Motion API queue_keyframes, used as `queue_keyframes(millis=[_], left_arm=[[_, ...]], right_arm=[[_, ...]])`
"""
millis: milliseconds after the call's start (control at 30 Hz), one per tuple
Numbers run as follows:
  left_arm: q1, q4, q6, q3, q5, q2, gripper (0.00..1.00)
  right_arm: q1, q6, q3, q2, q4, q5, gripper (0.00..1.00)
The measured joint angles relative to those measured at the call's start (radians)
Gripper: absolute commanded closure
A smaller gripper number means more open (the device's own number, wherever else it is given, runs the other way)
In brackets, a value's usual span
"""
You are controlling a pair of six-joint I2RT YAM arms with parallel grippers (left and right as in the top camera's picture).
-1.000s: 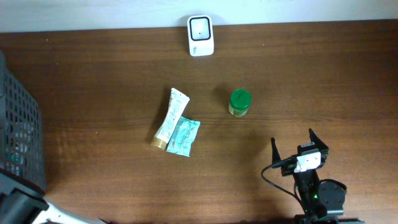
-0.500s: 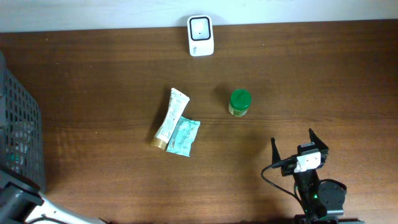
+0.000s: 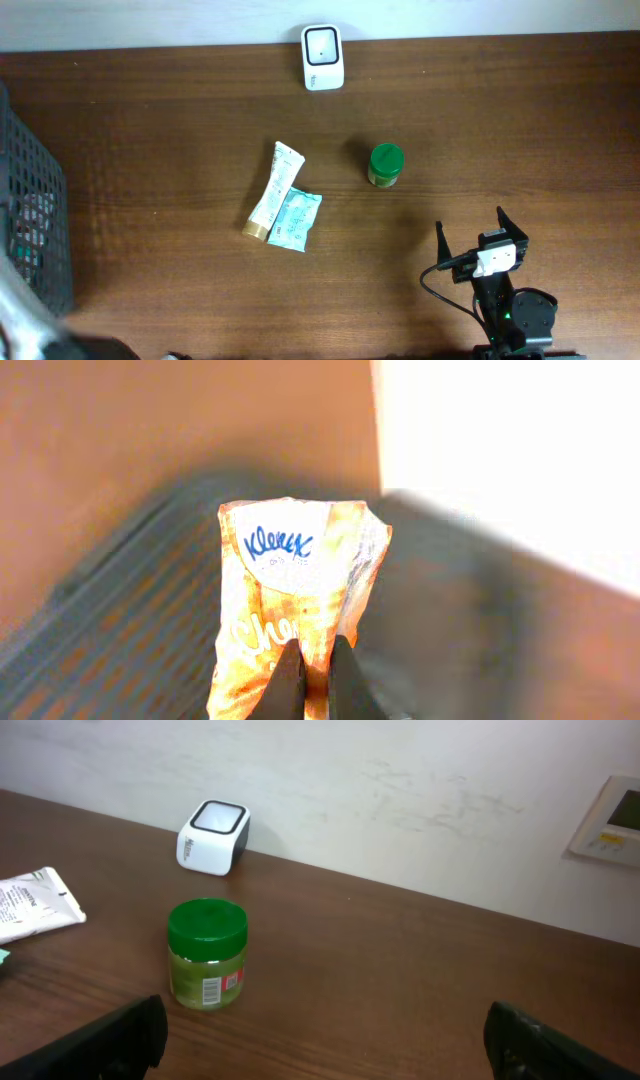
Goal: Scan the item barcode
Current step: 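Grasp the orange Kleenex tissue pack in the basket with the left gripper, then place the orange tissue pack beside the jar with the left gripper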
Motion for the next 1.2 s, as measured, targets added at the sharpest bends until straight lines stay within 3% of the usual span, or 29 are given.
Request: queue_keyframes(millis=[133,233,367,567,767,900,1000,1033,1067,1133,1200], left_arm=[[-0.290,-0.130,-0.014,0.015,0.148,-0.220,1.00],[-0.515,-0.310,-0.018,0.025,0.175,-0.227,1.00],[-0.801,-0.455,-0.047,0.023,0.195,-0.056,1.00],[-1.094,-0.391,-0.169,0.016,0.242,0.269,1.00],[-1.271,-0.238,-0.235,0.014,0.256,0.481,1.00],[-1.294,-0.201,-0.259,0.013,0.229,0.510,1.00],[-1.294,-0.199,-0.374,0.013,0.137,0.511,1.00],[-1.294,-0.198,-0.402,0.013,0.124,0.511,0.87],[-1.294,-0.197,-0.439,0.013,0.106,0.512,0.54],[-1.294,-0.196,-0.462,0.013,0.097,0.522,0.11],[-1.294,-0.197,-0.479,0.013,0.092,0.558,0.01]], right_arm=[[0.000,0.000,0.000,0.000,0.000,0.000,0.02],[0.000,0.000,0.000,0.000,0.000,-0.003,0.02],[0.000,0.001,0.000,0.000,0.000,-0.003,0.02],[0.000,0.000,0.000,0.000,0.000,-0.003,0.02],[0.000,0.000,0.000,0.000,0.000,-0.003,0.02],[0.000,0.000,0.000,0.000,0.000,-0.003,0.02],[0.000,0.000,0.000,0.000,0.000,-0.003,0.02],[0.000,-0.001,0.000,0.000,0.000,-0.003,0.02],[0.000,0.000,0.000,0.000,0.000,-0.003,0.02],[0.000,0.000,0.000,0.000,0.000,-0.003,0.02],[0.000,0.000,0.000,0.000,0.000,-0.003,0.02]])
